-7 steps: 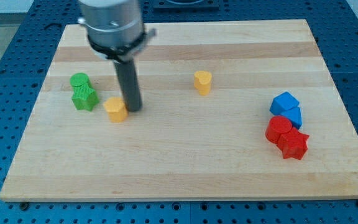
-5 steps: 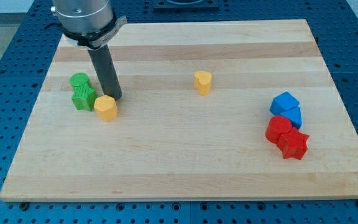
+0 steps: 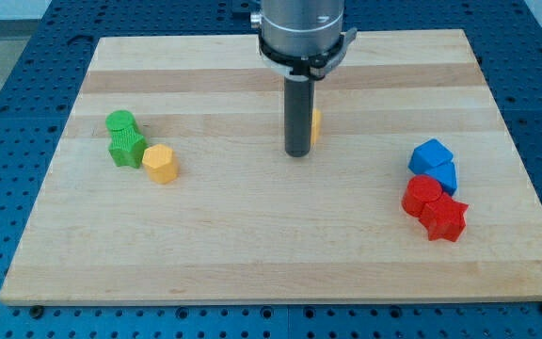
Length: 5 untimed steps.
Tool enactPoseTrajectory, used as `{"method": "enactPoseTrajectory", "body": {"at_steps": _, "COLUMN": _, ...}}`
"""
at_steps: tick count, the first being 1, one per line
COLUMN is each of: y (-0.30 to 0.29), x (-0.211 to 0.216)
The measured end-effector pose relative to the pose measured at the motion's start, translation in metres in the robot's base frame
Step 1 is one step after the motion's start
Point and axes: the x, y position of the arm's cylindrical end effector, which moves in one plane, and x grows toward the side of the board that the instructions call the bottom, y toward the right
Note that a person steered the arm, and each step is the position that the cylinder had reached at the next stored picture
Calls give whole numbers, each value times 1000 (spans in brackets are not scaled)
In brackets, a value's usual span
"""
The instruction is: Move yellow heart slightly up and left
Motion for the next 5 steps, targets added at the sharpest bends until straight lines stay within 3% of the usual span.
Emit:
{"method": "enactPoseTrajectory", "body": {"at_steps": 2, "y": 11, "x": -48}}
{"method": "enactPoseTrajectory", "body": {"at_steps": 3, "y": 20, "x": -2}}
{"method": "enactPoseTrajectory", "body": {"at_steps": 5, "y": 48, "x": -44}}
